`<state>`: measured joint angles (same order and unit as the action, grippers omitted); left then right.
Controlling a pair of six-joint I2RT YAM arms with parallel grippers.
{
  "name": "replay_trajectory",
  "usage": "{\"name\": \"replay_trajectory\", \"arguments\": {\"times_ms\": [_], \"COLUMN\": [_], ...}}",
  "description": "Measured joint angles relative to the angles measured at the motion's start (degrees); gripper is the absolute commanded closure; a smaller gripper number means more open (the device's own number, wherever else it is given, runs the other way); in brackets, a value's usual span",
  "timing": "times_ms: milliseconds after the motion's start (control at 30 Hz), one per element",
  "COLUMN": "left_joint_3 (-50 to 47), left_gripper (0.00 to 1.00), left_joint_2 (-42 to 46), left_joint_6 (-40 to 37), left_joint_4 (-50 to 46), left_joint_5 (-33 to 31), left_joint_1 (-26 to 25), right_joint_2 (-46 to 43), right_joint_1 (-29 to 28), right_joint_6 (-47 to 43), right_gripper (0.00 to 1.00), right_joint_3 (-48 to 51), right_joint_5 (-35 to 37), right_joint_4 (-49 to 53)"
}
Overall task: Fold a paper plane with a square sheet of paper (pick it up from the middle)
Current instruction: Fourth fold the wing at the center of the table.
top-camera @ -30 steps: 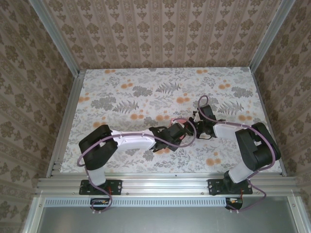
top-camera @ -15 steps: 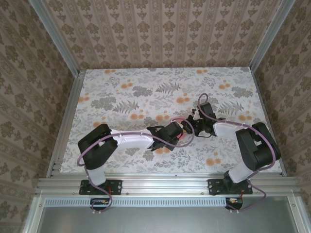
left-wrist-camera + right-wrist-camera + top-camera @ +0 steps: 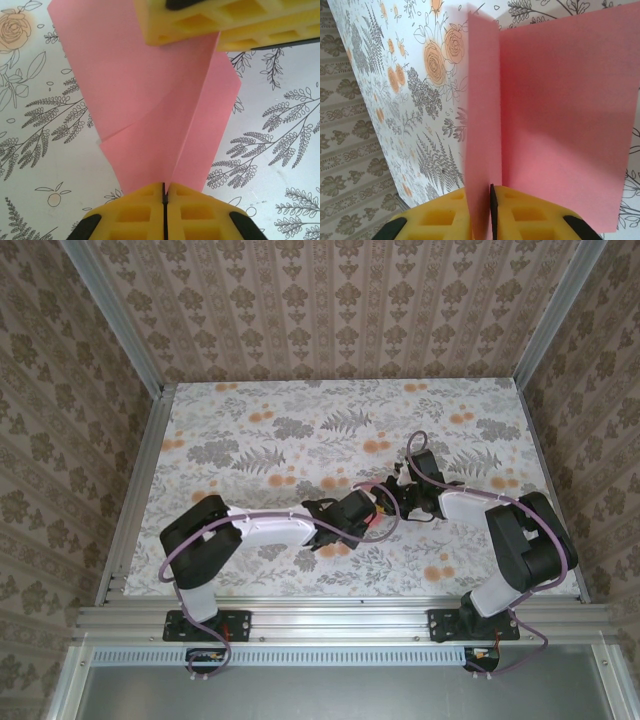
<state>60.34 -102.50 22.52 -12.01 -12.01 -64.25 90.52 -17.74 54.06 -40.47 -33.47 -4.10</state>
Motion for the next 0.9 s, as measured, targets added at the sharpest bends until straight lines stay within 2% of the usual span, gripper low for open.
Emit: {"name": "replay_trajectory", "arguments": {"times_ms": [267,433,533,700,900], "left_joint_3": [-3.63,-5.75,-6.49,-8.37,-9.75], "left_gripper": [0.98,0.98,0.98,0.98,0.98], "left_joint_2": [0.0,0.04,0.46,1.97,2.6], "left_joint_6": [2.54,3.93,4.63,6.36,9.03], "left_joint_4": [5.11,8.11,9.35,11.93,14.23], "left_joint_5": [7.19,12.61,14.97,18.6,23.26], "left_joint_1": [4.87,7.48,8.57,10.71,13.7], "right_joint_2": [-0.44,-2.45,-3.72,-3.91,-1.25], "right_joint_1": [1.68,2.29,2.38,2.36,1.27], "right_joint_6": [-2.64,-5.51,-7.19,-9.33,-10.88], "right_gripper": [0.64,0.6,0.65,0.83,0.9], "right_joint_3": [-0.26,-0.48,-0.48,-0.48,-0.74], "right_joint_5": [0.0,0.04,0.07,0.02,-0.48], "right_joint_4": [3.02,5.42,6.36,7.23,7.17]}}
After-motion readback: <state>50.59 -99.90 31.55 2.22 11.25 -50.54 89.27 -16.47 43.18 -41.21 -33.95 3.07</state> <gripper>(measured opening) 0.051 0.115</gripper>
